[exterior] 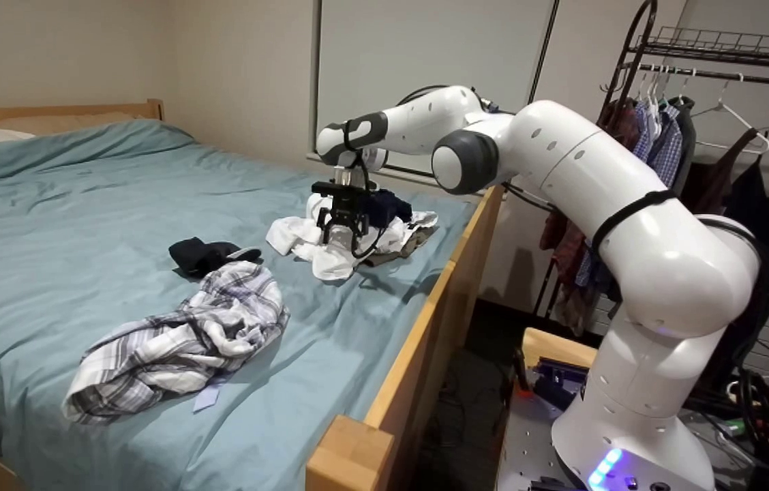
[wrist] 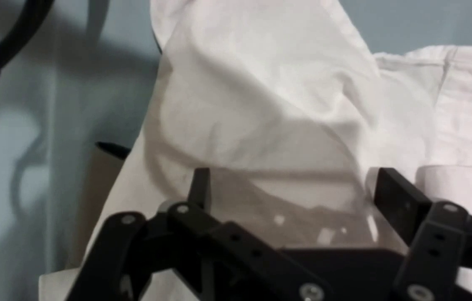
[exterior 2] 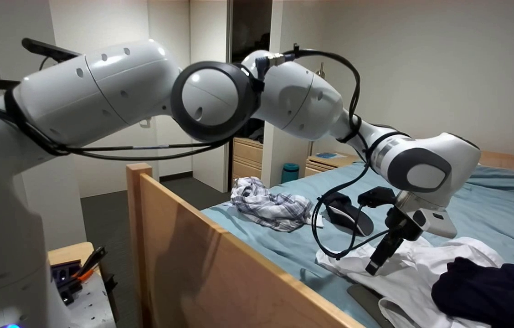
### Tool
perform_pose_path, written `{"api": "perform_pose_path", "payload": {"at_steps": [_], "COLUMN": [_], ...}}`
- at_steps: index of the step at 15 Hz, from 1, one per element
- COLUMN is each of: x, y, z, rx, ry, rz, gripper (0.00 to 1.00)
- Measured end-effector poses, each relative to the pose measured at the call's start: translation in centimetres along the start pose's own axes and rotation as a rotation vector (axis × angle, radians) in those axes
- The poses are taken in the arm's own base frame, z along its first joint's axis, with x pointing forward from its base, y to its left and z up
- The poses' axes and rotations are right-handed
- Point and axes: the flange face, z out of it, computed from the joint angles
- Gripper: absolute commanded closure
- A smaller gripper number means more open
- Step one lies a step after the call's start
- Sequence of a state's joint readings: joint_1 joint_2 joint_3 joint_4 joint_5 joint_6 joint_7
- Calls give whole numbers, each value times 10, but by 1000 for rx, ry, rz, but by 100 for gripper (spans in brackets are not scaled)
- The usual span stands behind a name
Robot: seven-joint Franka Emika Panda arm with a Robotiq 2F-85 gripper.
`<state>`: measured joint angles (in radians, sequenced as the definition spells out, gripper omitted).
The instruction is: Move the white cloth to the left
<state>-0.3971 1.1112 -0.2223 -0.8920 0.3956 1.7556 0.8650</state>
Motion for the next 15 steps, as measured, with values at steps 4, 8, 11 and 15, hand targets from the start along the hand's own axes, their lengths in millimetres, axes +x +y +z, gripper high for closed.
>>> {"api": "perform_pose_path", "payload": {"at_steps": [4, 8, 11, 15], "x": [7, -1, -6, -6], "y": [-8, -23, -29, -30], "z": [12, 15, 12, 9], "rx": [22, 53, 64, 71], "ry": [18, 62, 78, 87], "rz": [56, 62, 53, 51], "gripper": [11, 46, 66, 92]}}
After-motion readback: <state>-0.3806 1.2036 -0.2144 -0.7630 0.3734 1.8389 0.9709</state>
